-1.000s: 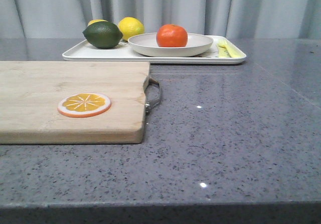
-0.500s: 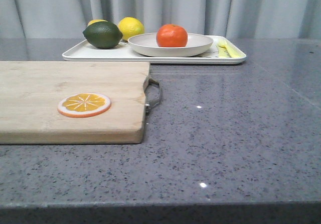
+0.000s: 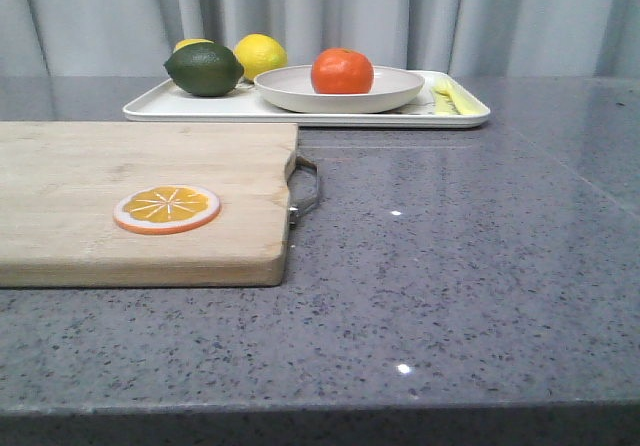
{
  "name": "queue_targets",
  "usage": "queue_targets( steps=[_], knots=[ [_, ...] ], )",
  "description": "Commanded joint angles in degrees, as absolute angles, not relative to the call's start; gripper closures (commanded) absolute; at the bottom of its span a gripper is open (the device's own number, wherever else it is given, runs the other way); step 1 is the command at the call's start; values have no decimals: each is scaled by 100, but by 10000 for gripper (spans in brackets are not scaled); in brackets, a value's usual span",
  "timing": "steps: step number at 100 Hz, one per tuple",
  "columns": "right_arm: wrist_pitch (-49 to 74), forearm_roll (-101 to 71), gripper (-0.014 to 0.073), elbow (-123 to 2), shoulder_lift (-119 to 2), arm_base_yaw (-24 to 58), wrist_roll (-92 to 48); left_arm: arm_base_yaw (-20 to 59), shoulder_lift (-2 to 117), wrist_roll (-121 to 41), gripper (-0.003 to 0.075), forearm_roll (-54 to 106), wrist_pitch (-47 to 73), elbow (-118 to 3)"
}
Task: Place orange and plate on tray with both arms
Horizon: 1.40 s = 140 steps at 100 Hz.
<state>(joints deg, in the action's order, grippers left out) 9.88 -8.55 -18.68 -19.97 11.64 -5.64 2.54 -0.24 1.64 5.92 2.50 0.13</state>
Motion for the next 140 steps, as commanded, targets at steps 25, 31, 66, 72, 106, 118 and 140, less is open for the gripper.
queue_targets(
  steps=[25, 31, 66, 72, 106, 118, 140],
  knots=[
    [-1267, -789, 661, -707, -1215, 567, -613, 247, -217, 213, 741, 630, -124, 56],
    [-1306, -751, 661, -541, -1072, 490, -518, 247, -217, 213, 741, 630, -124, 56],
    [-1276, 589, 661, 35, -487, 214, 994, 247, -217, 213, 741, 630, -124, 56],
    [-1248, 589, 661, 35, -391, 213, 994, 247, -217, 213, 741, 630, -124, 56],
    [-45, 556, 661, 35, 134, 208, 994, 247, -217, 213, 741, 630, -135, 56],
    [-73, 484, 661, 35, 134, 208, 994, 247, -217, 213, 741, 630, -134, 56],
    [-34, 485, 661, 35, 134, 208, 994, 247, -217, 213, 741, 630, -134, 56]
  ],
)
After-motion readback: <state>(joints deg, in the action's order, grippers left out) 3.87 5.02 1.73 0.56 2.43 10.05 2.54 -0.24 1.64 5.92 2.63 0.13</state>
